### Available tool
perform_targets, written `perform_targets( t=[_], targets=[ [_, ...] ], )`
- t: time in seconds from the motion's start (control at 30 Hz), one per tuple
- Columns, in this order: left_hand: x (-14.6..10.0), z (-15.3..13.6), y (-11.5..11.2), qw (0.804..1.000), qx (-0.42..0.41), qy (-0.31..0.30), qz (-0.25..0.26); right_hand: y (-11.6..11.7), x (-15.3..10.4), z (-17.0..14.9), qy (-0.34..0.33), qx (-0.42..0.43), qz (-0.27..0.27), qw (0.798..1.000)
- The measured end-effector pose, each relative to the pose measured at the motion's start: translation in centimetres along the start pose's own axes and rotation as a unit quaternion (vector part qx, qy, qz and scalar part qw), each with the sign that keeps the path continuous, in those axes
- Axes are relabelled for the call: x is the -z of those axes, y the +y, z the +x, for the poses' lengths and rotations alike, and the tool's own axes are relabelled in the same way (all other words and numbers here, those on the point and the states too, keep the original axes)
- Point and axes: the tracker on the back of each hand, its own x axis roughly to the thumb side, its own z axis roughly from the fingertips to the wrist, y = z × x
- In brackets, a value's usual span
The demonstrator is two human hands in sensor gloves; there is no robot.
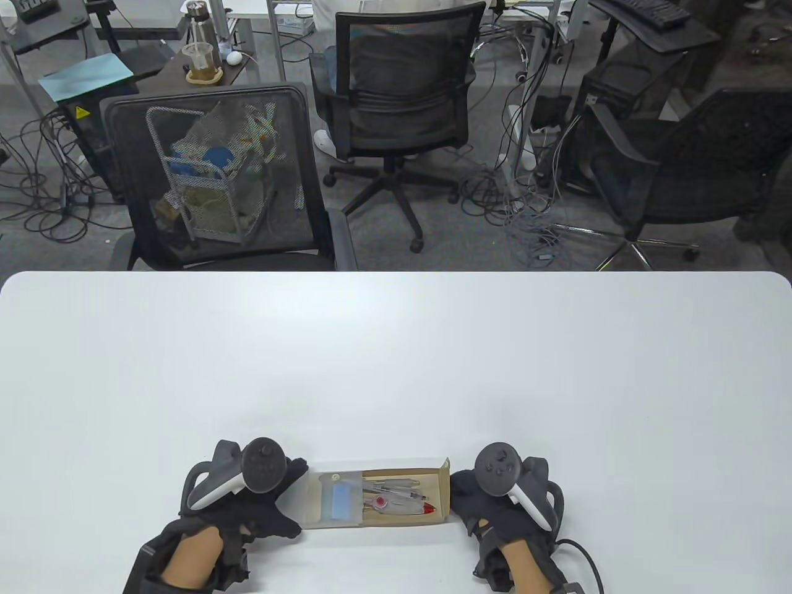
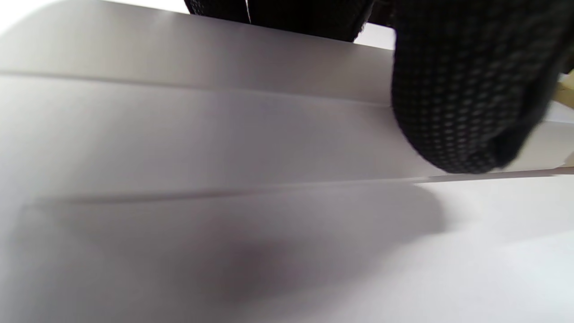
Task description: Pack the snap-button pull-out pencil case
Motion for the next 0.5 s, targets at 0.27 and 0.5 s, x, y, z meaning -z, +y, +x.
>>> perform_targets(
  t=[0.27,0.5],
  targets=[
    [1.6,3.6,-0.7,1.000,-0.005,-0.026,0.011,0.0,-0.1,0.3,0.002,-0.006,-0.001,1.000],
    [2.8,7.0,-1.0,0.999,0.004,-0.031,0.016,0.0,-0.1,0.4,0.002,-0.009,-0.002,1.000]
  ],
)
